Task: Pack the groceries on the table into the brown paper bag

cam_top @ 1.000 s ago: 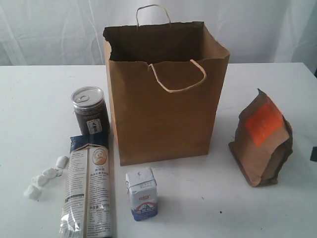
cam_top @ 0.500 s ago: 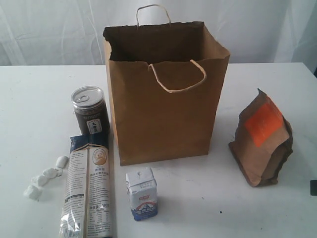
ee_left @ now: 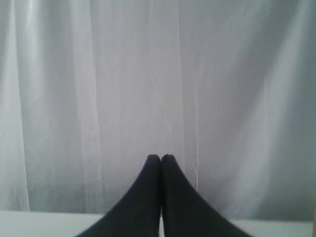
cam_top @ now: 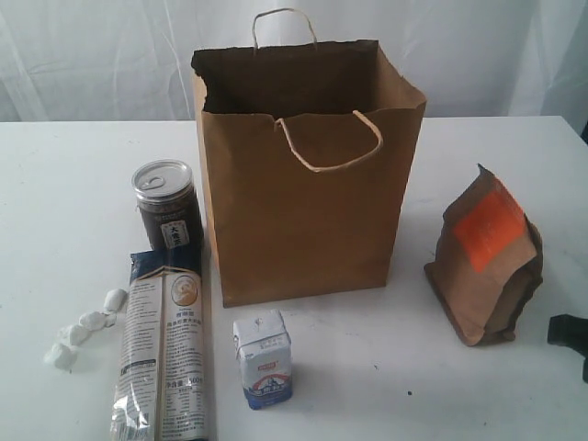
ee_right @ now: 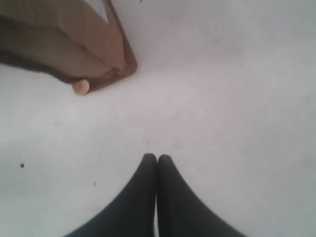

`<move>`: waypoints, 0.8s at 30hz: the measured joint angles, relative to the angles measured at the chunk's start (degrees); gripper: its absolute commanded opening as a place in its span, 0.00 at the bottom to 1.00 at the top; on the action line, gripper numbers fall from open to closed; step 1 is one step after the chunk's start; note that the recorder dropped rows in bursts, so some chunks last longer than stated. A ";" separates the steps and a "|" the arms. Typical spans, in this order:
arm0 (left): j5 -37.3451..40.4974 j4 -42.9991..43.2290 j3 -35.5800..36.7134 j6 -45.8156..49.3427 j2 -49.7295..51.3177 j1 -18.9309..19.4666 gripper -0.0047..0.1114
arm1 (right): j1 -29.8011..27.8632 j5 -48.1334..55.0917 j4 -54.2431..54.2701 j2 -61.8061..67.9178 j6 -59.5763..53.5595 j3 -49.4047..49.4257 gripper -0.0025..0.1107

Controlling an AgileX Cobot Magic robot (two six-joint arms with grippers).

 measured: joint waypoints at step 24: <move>-21.10 81.73 -12.99 -69.10 62.37 14.36 0.04 | 0.00 4.94 2.93 0.00 0.00 0.00 0.02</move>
